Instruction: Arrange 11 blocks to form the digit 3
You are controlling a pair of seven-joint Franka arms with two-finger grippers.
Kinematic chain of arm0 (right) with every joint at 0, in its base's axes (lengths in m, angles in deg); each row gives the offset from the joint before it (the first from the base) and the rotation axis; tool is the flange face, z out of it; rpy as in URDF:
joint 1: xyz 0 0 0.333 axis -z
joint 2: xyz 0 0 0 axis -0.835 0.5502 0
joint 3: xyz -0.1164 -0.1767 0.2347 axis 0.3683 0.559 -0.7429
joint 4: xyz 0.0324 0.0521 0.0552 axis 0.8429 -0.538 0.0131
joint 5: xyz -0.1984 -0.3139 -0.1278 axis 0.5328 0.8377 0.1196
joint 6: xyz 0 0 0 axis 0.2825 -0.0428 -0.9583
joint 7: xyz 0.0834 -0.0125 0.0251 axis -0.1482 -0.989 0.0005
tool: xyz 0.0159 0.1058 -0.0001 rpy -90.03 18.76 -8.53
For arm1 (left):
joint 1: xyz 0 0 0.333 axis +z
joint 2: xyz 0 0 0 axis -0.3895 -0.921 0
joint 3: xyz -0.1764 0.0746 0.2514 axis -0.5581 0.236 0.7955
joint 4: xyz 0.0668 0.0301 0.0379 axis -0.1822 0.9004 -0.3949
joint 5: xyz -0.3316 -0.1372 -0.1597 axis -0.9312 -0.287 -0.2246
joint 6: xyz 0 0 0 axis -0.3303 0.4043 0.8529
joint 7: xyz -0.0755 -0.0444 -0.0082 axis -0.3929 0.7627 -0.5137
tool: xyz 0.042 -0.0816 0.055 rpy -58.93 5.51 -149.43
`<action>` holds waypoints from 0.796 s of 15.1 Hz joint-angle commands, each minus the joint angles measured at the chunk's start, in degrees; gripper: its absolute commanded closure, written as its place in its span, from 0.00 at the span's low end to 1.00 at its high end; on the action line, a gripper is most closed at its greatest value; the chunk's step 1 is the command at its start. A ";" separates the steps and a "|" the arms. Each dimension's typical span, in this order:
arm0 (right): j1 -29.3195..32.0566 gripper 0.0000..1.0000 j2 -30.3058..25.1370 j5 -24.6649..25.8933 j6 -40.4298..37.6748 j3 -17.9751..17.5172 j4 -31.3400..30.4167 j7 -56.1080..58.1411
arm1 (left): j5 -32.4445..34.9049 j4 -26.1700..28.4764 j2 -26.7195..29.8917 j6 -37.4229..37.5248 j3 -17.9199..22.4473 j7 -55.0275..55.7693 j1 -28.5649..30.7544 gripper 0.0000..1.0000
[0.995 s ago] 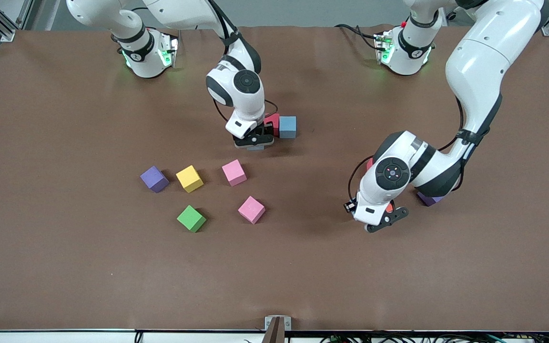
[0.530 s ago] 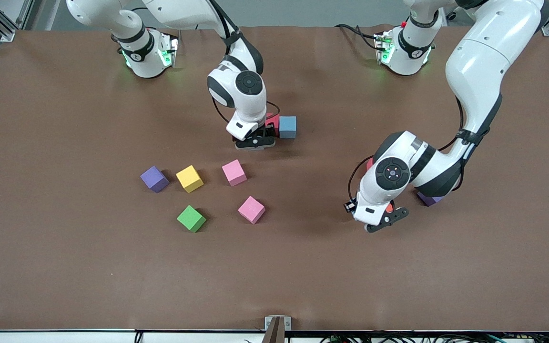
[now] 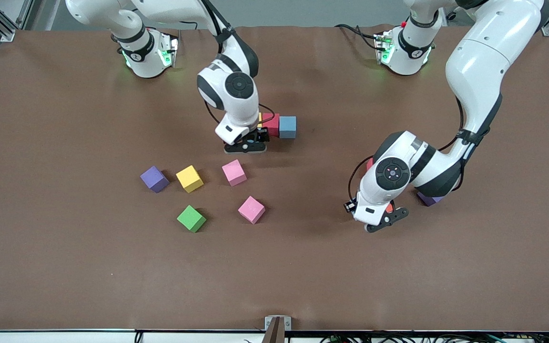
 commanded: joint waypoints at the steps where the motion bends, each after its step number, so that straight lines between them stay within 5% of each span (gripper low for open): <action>1: 4.84 0.00 -4.12 -1.23 -5.97 -0.36 -0.15 0.20 | 0.16 0.30 0.85 0.74 -0.32 -0.72 0.26 0.61; 6: 9.08 0.00 -3.60 0.00 -24.16 3.33 9.24 -0.25 | 0.07 0.30 0.94 0.74 -0.32 -0.63 0.26 0.61; 12: 11.81 0.00 -1.58 -2.10 -22.35 3.42 13.30 -12.33 | 0.16 0.30 0.76 0.74 -0.32 -0.72 0.26 0.61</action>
